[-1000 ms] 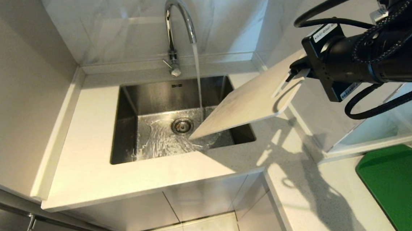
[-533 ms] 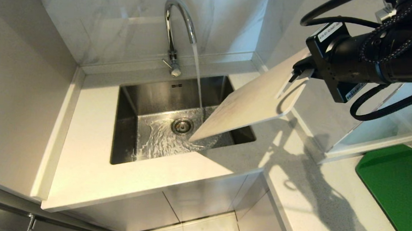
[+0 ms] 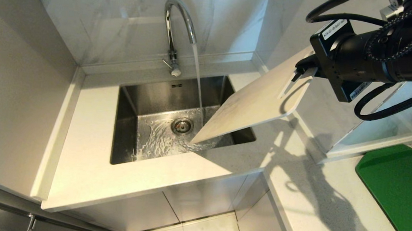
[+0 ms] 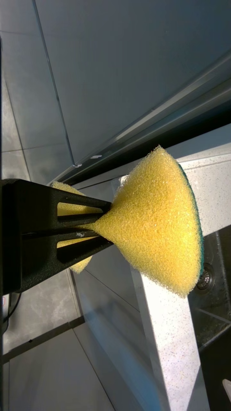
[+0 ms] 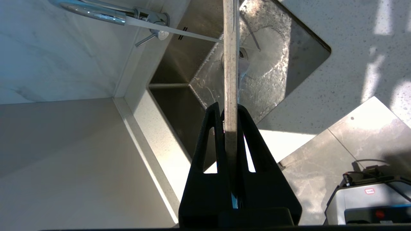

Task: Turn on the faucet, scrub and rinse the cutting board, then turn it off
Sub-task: Scrub the cutting board underwater

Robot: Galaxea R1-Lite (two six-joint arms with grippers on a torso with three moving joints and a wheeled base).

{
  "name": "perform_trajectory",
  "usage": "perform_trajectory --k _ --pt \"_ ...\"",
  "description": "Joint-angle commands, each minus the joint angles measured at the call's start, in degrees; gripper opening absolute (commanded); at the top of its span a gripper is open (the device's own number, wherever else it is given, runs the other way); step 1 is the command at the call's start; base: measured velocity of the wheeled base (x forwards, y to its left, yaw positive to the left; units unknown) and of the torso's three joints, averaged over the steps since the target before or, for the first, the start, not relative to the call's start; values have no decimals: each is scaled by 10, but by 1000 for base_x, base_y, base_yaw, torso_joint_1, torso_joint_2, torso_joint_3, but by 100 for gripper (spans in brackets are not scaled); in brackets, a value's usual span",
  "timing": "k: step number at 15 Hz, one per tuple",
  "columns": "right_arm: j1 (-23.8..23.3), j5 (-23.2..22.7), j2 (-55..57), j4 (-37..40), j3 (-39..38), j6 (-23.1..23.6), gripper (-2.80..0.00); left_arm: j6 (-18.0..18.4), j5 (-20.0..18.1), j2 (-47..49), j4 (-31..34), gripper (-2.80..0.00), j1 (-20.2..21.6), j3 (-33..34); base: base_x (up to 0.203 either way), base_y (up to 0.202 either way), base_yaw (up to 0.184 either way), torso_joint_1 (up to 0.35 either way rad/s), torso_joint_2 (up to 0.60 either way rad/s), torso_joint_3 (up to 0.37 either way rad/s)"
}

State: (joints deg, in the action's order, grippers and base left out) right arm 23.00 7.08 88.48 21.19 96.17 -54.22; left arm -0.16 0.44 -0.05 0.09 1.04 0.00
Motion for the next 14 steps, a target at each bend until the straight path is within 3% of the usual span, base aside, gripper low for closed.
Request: perform_trajectory --k 1,4,14 --pt "0 0 -1 2 1 -3 -280 0 0 -2 0 -280 0 1 0 0 0 0 0 0" --pt "0 0 -1 3 -1 -4 -280 0 0 -2 0 -280 0 1 37 0 -5 -4 1 2" --pt "0 0 -1 5 -5 -4 -280 0 0 -2 0 -280 0 1 185 0 6 5 1 5"
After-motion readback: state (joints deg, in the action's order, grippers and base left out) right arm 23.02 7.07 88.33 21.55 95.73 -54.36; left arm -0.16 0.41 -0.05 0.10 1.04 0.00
